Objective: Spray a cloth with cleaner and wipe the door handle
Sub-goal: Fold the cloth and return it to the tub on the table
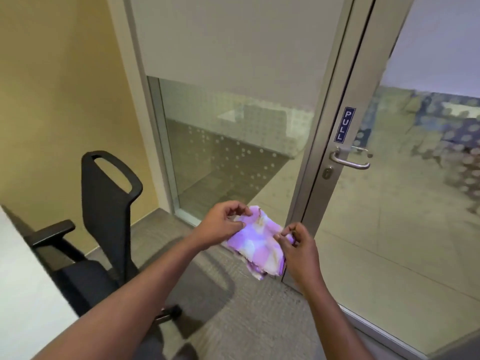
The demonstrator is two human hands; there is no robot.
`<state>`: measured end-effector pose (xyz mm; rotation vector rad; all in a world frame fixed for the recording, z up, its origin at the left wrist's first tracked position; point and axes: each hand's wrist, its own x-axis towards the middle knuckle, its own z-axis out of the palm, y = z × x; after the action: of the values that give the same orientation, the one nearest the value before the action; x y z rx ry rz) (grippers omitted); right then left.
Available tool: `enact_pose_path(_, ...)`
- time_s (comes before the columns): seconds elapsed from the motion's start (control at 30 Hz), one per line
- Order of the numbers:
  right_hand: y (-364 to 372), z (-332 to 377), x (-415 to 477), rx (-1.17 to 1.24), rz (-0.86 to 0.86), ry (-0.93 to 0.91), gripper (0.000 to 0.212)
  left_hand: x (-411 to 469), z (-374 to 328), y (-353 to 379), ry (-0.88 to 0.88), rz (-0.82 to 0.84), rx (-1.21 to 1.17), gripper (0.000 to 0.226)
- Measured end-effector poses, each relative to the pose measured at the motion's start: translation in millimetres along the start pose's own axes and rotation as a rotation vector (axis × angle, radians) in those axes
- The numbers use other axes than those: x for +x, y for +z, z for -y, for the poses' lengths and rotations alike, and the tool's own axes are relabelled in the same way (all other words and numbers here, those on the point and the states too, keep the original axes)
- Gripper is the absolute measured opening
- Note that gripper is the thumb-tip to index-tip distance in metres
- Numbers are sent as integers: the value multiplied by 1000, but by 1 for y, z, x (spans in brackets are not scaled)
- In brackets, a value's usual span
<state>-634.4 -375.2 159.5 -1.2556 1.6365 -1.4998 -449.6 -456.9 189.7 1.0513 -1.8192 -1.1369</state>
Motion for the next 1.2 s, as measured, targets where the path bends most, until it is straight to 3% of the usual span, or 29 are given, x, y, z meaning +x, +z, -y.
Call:
enact_pose_path(0.27,9,-13,-66,115,248,134,12,-83,-4,-12,-233,-43,201,31)
enact_pose_path(0.5,21,-20,-145,102,588,205,45,-180,3,-25,-486,20,281,46)
enact_pose_path(0.83,90,-24,-242,-151,859,107,44,-293,26,-62,-721,-60,464,41)
enact_pose_path(1.2,201,-3,-337,-343,1197,-13,46,-445,76,-145,-887,-263,398,31)
